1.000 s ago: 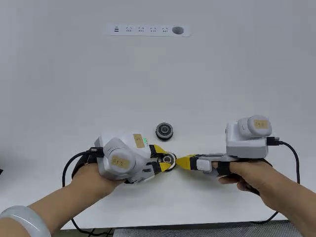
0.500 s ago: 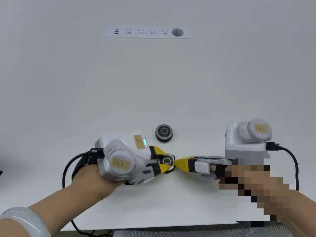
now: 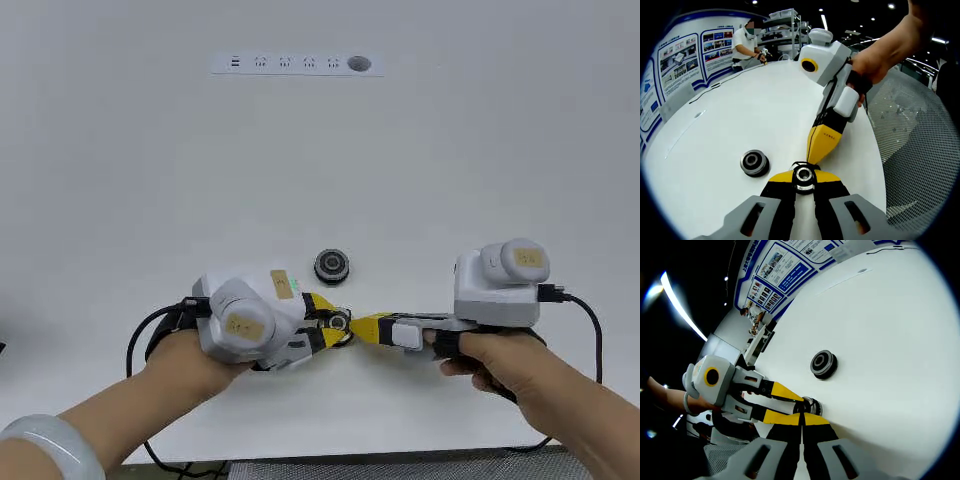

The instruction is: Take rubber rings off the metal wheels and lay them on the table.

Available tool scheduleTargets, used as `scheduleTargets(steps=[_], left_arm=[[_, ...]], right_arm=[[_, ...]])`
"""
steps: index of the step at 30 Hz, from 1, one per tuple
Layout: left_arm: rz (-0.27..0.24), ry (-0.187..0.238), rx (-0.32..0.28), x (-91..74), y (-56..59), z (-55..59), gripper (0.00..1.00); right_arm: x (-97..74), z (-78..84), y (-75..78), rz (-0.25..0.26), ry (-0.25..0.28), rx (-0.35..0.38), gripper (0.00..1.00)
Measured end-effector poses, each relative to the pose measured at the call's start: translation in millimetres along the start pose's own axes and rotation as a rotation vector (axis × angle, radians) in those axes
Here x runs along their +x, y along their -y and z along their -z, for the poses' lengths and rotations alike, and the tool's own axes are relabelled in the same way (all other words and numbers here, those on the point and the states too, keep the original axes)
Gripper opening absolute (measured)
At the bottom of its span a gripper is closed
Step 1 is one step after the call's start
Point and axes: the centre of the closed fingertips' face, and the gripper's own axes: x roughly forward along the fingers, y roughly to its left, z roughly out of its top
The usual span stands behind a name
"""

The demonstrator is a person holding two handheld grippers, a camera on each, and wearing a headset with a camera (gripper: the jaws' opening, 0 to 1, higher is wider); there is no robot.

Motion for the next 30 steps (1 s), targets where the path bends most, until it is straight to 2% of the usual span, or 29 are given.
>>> scheduleTargets(steps=[12, 17, 25, 28, 30], left_arm=[[0.002, 0.003, 0.001, -0.6, 0.5, -0.8, 0.12], [0.002, 0.004, 0.002, -1.0, 0.7, -1.1, 0.12], [0.003, 0.011, -0.001, -1.2, 0.8, -2.2, 0.13], [0.005, 0.026, -0.037, -1.2, 0.9, -3.1, 0.13], [0.005, 0.027, -0.027, -1.2, 1.5, -3.6, 0.13]], right_arm=[[0.6, -1.5, -5.4, -0.025, 0.013, 0.015, 0.01], [1.3, -3.3, -17.1, -0.076, 0.022, 0.020, 0.01], [-1.1, -4.3, -11.4, -0.050, 0.038, 0.028, 0.01], [-0.9, -4.9, -9.1, -0.042, 0.046, 0.036, 0.01], [-0.5, -4.2, -7.7, -0.034, 0.045, 0.036, 0.01]])
